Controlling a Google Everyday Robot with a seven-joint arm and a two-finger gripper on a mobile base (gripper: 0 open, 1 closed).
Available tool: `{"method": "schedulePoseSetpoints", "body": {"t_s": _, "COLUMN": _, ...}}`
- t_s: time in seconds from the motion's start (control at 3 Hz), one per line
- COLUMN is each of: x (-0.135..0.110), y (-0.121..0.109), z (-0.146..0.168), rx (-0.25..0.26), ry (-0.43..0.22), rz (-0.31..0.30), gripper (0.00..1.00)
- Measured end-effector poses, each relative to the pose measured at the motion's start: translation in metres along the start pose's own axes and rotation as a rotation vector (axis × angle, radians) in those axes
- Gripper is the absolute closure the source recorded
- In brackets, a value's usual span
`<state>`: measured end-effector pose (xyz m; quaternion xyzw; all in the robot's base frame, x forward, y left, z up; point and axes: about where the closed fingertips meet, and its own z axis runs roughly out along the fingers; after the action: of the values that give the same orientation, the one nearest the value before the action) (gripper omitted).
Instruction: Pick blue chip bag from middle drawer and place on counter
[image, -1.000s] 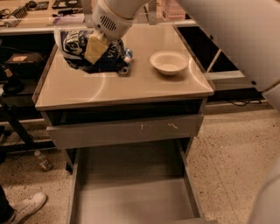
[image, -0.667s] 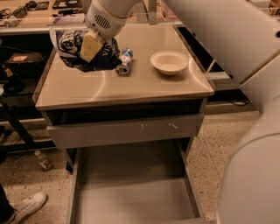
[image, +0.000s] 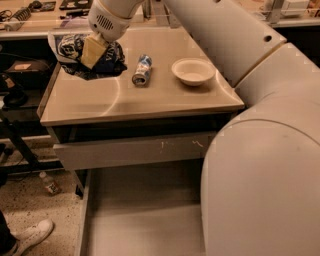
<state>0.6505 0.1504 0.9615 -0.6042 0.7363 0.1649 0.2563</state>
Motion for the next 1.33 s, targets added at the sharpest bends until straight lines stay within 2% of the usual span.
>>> {"method": "schedulePoseSetpoints", "body": {"t_s": 0.33, "x": 0.000, "y": -0.014, "z": 0.016, "rx": -0.008, "ry": 0.024, "rz": 0.021, "gripper": 1.00}}
{"method": "schedulePoseSetpoints", "body": {"t_s": 1.33, "x": 0.029, "y": -0.048, "z": 0.059, "rx": -0.017, "ry": 0.055, "rz": 0.111, "gripper": 1.00}}
